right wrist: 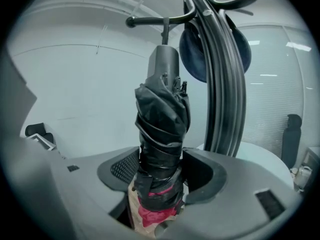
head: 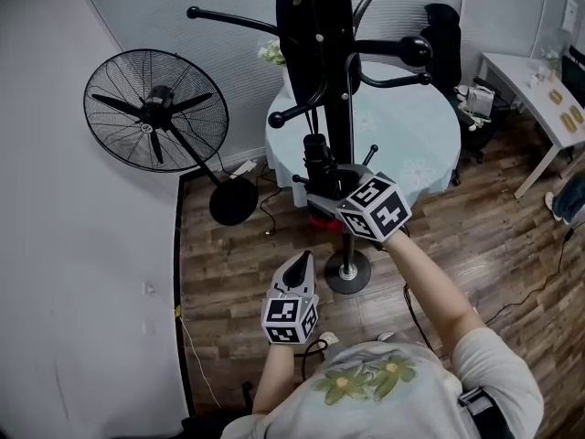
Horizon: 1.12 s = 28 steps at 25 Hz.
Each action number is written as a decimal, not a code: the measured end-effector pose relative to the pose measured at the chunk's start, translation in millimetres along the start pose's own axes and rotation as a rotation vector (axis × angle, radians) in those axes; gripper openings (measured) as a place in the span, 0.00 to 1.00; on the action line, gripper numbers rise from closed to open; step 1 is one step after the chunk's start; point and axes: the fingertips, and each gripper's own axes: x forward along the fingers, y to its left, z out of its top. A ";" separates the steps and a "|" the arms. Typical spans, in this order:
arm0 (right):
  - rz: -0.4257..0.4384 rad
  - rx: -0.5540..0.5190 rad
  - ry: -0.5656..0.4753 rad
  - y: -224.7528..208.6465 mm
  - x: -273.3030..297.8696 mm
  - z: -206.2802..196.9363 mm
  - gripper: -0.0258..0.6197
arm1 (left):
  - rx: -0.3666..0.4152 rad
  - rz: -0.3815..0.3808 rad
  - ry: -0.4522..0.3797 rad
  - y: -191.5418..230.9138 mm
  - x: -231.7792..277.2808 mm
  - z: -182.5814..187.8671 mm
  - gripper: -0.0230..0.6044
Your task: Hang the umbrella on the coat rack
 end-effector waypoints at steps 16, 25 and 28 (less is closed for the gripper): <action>-0.066 -0.031 -0.257 17.6 -48.1 35.3 0.54 | 0.033 -0.005 -0.048 -8.5 4.2 24.0 0.04; -0.058 -0.054 -0.340 30.7 -78.3 29.8 0.27 | 0.047 -0.013 -0.102 -21.7 4.0 48.5 0.04; -0.060 -0.035 -0.359 32.0 -84.1 18.2 0.15 | 0.067 -0.016 -0.119 -31.3 2.1 55.4 0.04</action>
